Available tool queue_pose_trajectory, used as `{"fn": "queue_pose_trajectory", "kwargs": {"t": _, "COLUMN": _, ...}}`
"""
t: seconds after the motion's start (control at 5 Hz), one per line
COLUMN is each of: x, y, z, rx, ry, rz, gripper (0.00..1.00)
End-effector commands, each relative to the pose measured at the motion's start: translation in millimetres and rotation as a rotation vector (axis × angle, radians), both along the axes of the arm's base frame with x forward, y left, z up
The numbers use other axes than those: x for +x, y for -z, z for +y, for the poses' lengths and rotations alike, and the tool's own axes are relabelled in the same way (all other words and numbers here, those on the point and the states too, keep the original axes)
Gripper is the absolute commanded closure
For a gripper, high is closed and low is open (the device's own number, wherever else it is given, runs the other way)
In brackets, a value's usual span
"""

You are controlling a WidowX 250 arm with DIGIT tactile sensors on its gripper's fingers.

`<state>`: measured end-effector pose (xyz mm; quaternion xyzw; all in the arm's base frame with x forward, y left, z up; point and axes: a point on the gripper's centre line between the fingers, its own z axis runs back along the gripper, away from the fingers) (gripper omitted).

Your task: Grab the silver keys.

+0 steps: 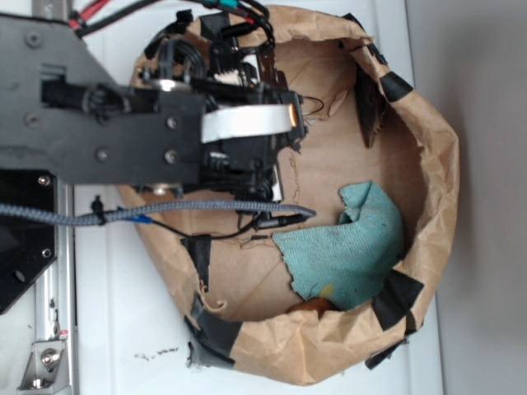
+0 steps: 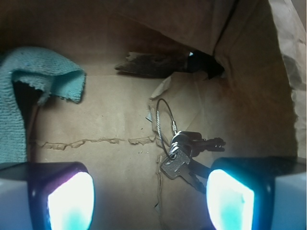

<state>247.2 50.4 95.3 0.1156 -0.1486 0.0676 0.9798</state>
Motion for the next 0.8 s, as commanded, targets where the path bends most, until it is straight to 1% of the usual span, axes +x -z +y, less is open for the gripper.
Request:
{"fn": "queue_pose_trajectory", "kwargs": {"t": 0.0, "x": 7.0, "y": -12.7, "z": 3.4, "rx": 0.004, "ry": -0.012, "rz": -0.033, "gripper": 0.00}}
{"fn": "queue_pose_trajectory", "kwargs": {"t": 0.2, "x": 7.0, "y": -12.7, "z": 3.4, "rx": 0.004, "ry": -0.012, "rz": -0.033, "gripper": 0.00}}
{"fn": "queue_pose_trajectory", "kwargs": {"t": 0.4, "x": 24.7, "y": 8.0, "z": 6.1, "rx": -0.034, "ry": 0.095, "rz": -0.050, "gripper": 0.00}}
{"fn": "queue_pose_trajectory", "kwargs": {"t": 0.6, "x": 39.2, "y": 13.9, "z": 11.5, "rx": -0.070, "ry": 0.113, "rz": -0.010, "gripper": 0.00}}
